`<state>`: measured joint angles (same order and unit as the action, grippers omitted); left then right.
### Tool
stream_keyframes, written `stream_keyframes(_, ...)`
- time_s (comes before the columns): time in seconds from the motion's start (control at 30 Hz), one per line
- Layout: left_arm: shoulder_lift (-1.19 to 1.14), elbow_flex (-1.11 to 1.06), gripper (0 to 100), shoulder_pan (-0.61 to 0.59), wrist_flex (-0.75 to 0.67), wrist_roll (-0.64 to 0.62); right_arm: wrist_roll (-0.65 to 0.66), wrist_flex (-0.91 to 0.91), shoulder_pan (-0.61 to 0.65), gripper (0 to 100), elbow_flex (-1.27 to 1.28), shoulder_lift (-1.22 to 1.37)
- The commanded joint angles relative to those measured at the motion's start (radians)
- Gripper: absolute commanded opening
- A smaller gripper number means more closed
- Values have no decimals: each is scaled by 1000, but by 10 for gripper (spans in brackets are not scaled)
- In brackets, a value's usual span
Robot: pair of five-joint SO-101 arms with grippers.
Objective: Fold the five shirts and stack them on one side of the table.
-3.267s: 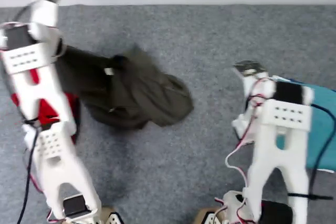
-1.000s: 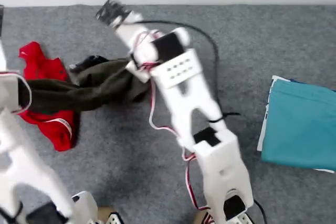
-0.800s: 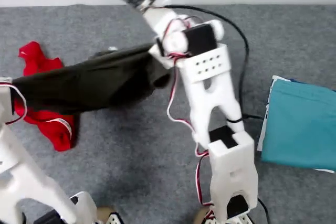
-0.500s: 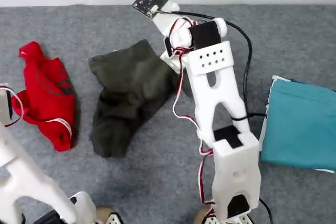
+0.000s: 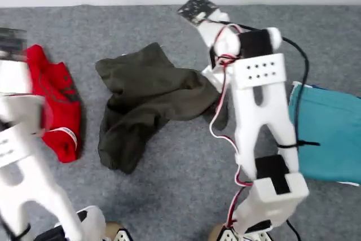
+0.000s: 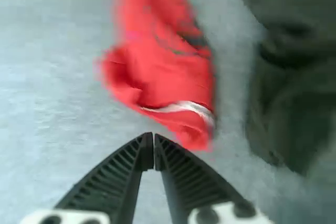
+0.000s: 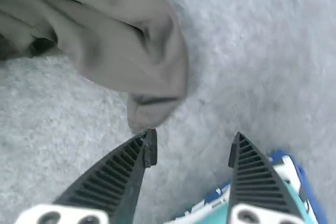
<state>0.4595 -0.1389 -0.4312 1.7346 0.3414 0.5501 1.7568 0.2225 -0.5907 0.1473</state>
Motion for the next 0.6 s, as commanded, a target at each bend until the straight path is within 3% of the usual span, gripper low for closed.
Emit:
stream_keyframes(0.0, 25, -180, 9, 227, -9, 38, 9, 41, -68, 231, 23, -99)
stream_keyframes(0.13, 25, -323, 101, 391, -43, 49, 8, 41, -147, 231, 86, -163)
stream_keyframes(0.27, 25, -409, 215, 453, -100, 49, 6, 41, -214, 231, 152, -237)
stream_keyframes(0.4, -5, -476, 230, 497, -172, 54, 9, 39, -259, 231, 236, -309)
stream_keyframes(0.57, -215, -460, 229, 560, -199, 49, 9, 39, -295, 231, 311, -367)
